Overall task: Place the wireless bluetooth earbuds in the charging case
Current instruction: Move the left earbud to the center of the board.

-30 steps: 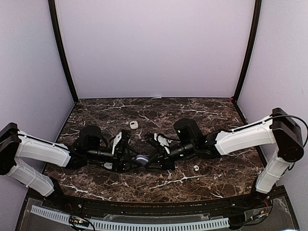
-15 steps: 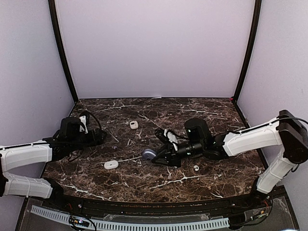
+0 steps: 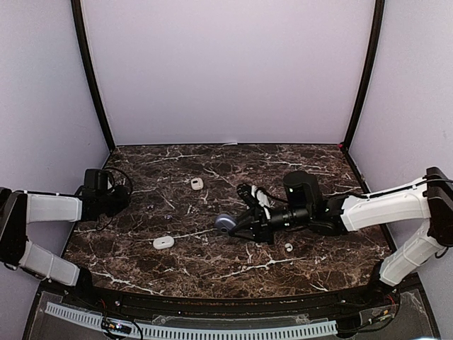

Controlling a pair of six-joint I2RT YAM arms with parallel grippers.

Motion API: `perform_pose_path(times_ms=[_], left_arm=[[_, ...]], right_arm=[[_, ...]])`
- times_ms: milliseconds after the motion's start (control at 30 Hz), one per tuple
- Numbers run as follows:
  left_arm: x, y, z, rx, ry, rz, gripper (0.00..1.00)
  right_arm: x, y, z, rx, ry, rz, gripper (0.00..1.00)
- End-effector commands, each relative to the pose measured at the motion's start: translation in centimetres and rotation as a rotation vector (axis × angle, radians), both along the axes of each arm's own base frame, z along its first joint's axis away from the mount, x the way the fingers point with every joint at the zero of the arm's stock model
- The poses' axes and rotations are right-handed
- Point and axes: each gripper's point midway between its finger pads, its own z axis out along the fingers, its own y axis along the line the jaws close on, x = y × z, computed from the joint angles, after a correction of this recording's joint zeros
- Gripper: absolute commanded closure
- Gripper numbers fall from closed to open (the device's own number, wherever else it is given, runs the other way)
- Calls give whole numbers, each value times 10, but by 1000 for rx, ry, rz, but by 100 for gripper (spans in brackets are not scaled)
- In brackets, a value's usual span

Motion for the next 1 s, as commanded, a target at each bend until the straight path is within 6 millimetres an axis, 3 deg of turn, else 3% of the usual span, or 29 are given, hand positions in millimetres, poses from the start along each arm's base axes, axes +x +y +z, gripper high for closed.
perform_pose_path(times_ms=[0, 200, 433, 767, 967], left_arm=[[20, -6, 13, -89, -156, -98, 100], [36, -23, 6, -196, -203, -224, 100], [39, -15, -17, -214, -187, -175, 100], [21, -35, -41, -433, -191, -181, 100], [0, -74, -63, -429, -80, -212, 100]], right_arm=[[-1, -2, 14, 45, -38, 15, 89], [-5, -1, 21, 56, -36, 44, 90], [-9, -9, 22, 66, -37, 34, 91], [-10, -10, 26, 68, -48, 39, 91], [-10, -9, 23, 66, -46, 44, 91]])
